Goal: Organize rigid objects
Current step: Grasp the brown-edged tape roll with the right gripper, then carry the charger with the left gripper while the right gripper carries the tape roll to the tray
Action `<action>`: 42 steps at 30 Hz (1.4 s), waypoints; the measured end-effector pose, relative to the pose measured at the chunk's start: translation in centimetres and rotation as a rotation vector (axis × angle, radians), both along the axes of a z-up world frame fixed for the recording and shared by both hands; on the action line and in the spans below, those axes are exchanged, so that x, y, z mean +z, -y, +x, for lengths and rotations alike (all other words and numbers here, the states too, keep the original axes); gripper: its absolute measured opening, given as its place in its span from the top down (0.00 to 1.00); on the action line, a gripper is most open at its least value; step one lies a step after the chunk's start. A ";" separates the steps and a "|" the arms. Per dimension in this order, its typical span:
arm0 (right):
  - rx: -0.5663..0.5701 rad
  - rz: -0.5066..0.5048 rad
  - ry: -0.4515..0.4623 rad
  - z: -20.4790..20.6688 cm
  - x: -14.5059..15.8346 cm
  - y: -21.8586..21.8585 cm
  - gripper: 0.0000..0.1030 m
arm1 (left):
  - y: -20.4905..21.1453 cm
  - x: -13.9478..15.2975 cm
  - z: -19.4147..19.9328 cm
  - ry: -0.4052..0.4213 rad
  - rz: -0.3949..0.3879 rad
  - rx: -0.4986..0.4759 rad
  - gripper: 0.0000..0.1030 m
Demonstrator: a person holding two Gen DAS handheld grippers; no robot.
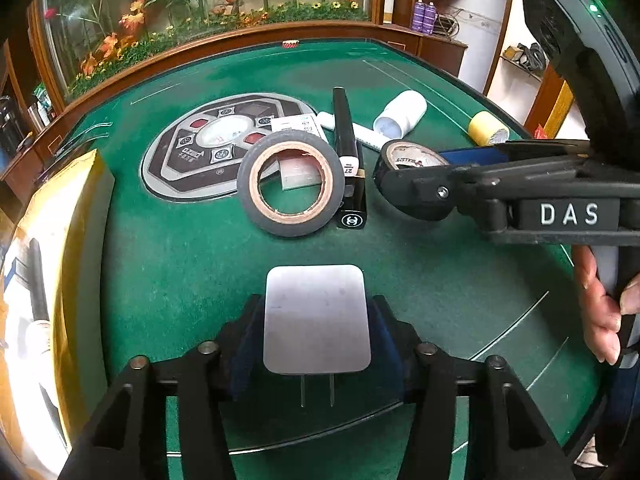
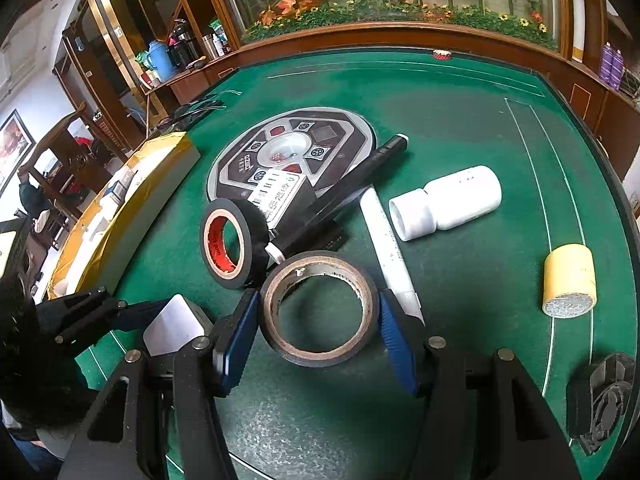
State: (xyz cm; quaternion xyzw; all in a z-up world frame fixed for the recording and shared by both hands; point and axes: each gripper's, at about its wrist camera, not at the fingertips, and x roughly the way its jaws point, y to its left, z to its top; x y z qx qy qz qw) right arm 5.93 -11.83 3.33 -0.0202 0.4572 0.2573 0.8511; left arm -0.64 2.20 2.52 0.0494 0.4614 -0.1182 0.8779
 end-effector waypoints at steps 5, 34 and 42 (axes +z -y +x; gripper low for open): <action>-0.002 0.012 0.000 -0.1 0.1 0.2 0.43 | -0.5 0.5 -0.6 0.011 -0.022 0.009 0.54; 0.143 0.182 0.035 -2.8 4.8 -7.5 0.43 | -14.9 6.7 -6.0 0.172 -0.169 0.290 0.54; 0.279 0.172 -0.012 -3.6 5.7 -15.5 0.43 | -20.9 4.6 -7.3 0.144 -0.191 0.442 0.54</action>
